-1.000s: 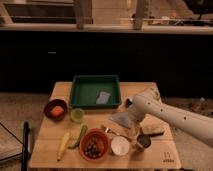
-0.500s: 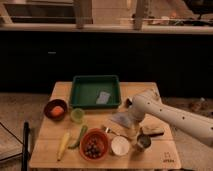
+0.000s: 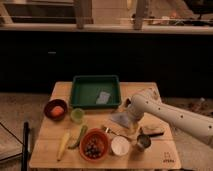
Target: Wipe table surface with towel
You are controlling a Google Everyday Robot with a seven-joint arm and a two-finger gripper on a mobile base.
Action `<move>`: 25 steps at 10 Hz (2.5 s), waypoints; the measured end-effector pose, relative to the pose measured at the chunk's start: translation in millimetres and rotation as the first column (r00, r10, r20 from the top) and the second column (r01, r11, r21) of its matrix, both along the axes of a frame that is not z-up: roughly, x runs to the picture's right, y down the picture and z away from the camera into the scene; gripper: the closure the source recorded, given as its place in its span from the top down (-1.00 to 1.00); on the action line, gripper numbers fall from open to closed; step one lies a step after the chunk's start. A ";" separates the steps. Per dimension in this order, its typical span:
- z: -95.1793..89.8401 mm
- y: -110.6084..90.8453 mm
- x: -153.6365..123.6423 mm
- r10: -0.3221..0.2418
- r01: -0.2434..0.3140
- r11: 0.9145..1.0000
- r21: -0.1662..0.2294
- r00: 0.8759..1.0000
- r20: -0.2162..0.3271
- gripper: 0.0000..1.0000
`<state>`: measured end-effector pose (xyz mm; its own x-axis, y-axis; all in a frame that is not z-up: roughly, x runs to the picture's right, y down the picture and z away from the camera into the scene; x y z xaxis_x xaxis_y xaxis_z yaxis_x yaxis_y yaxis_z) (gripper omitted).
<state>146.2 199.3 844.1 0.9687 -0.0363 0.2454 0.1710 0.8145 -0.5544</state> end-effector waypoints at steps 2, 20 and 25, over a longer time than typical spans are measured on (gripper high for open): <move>7.0 -3.0 0.4 -0.008 0.008 1.000 -0.007 1.000 -0.001 0.60; 28.9 0.6 12.4 -0.055 0.052 0.996 -0.074 0.998 -0.028 -1.00; 7.5 -14.4 16.7 -0.064 0.063 0.997 -0.044 0.998 -0.029 -1.00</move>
<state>162.9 185.0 851.7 0.9717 -0.0884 0.2189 0.2046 0.7779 -0.5942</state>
